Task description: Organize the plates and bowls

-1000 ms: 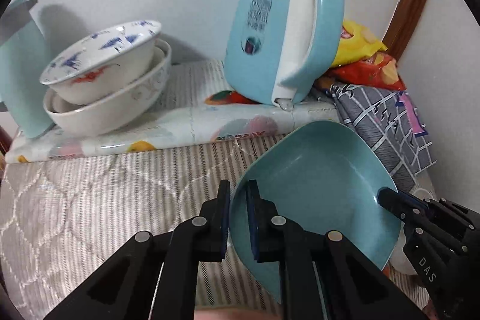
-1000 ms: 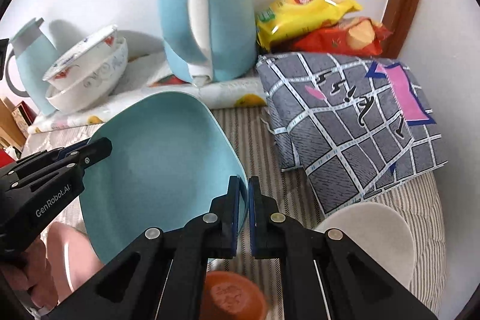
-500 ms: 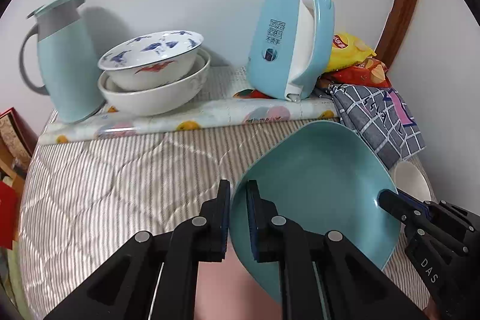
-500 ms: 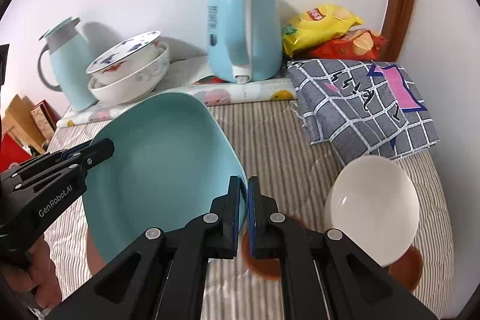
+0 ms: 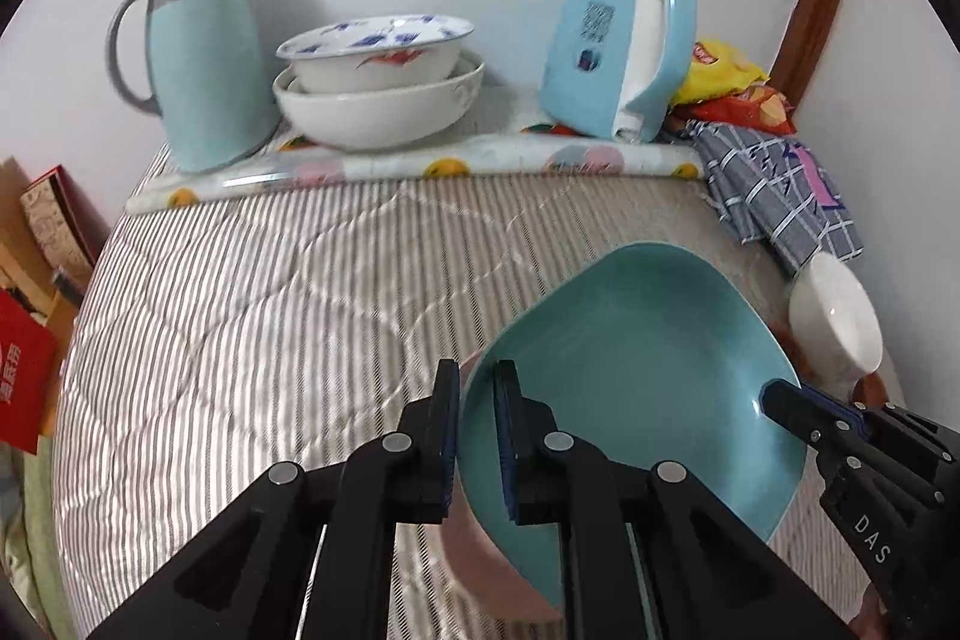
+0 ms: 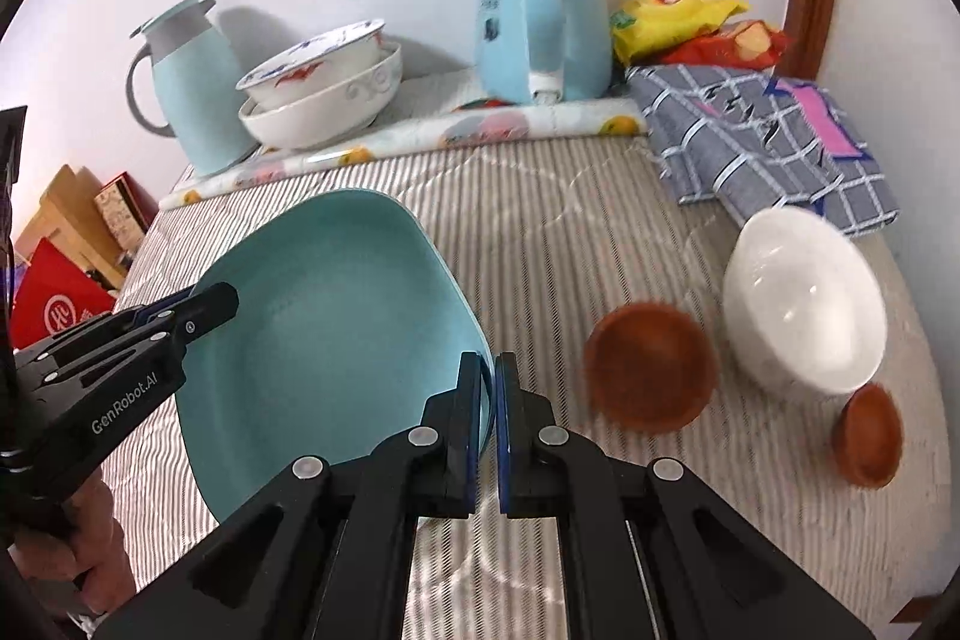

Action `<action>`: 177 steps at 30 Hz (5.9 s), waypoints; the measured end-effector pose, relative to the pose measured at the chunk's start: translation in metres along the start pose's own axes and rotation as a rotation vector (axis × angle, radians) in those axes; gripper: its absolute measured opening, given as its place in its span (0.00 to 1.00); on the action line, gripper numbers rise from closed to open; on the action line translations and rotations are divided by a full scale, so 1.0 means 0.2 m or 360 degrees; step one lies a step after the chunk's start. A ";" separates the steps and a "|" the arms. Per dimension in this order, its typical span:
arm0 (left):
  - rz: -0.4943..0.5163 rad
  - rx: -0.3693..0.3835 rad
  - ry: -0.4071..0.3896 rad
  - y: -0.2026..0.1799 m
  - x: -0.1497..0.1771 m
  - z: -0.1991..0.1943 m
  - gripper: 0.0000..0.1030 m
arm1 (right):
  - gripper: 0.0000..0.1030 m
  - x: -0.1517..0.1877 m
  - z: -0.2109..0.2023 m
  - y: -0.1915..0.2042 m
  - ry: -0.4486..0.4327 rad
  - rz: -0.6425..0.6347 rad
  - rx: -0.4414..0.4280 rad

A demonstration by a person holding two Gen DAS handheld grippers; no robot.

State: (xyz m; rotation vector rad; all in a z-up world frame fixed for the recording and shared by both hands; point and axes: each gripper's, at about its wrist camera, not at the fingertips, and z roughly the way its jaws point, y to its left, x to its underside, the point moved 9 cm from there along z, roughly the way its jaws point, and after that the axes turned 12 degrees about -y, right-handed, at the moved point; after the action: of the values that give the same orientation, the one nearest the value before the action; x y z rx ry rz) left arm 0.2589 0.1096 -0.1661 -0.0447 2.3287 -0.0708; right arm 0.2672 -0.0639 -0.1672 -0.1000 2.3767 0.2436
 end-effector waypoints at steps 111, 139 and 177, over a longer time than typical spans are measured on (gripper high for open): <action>-0.0103 -0.0012 -0.0204 -0.70 -0.18 -0.16 0.35 | 0.52 -0.02 -0.50 -1.20 -0.0204 0.0235 0.0273; -0.0150 0.0004 0.0039 -0.81 0.08 0.27 0.35 | 0.43 0.30 -0.18 -1.39 0.0050 0.0330 0.0247; -0.0043 0.0119 0.0097 -0.95 0.17 0.42 0.35 | 0.41 0.34 -0.06 -1.38 0.0086 0.0333 0.0267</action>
State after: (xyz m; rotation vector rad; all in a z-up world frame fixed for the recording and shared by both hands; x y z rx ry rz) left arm 0.2977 -0.0857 -0.2362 -0.0373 2.3842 -0.1748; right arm 0.2484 -0.3368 -0.2467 0.2250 2.4518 0.1405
